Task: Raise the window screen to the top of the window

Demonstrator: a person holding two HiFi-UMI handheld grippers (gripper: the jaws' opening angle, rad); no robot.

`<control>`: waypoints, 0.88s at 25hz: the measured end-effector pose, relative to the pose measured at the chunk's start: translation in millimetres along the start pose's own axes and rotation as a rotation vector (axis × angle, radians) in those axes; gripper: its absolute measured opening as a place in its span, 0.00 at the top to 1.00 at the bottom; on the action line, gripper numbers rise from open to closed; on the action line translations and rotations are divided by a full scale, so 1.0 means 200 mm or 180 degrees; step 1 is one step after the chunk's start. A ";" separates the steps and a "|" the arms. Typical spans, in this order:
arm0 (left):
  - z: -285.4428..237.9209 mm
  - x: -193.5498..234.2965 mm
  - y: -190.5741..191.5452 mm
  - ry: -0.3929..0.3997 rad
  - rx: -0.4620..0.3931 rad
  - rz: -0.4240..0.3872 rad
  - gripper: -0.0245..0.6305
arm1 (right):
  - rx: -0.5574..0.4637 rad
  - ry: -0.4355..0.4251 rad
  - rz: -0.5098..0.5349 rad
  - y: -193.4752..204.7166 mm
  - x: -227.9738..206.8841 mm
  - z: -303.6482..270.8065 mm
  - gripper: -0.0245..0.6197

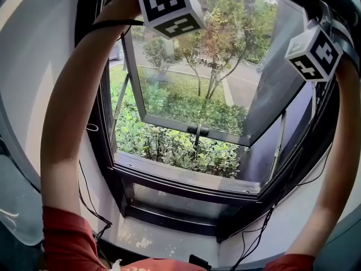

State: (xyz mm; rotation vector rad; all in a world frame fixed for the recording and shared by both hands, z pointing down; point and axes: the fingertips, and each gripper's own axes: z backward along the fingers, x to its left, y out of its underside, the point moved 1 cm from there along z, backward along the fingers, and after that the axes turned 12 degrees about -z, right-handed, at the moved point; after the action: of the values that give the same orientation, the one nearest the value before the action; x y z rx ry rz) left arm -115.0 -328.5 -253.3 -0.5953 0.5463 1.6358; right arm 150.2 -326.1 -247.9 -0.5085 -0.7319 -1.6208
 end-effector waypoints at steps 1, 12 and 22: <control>0.03 -0.01 0.00 0.0006 -0.0020 0.0106 0.90 | -0.0029 -0.0010 -0.0018 -0.01 0.01 0.03 0.83; 0.37 -0.16 -0.01 0.0088 -0.0278 0.1256 0.89 | -0.0187 -0.0211 -0.0724 -0.01 0.21 0.26 0.83; 0.76 -0.47 0.09 0.0365 -0.0290 0.2154 0.88 | -0.0042 -0.0560 -0.1292 0.13 0.56 0.58 0.81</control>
State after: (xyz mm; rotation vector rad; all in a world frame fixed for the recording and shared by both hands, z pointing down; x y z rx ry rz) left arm -132.4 -301.7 -76.2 -0.6095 0.8194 2.2811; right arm 147.4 -324.3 -85.2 -0.5410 -1.0047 -1.9742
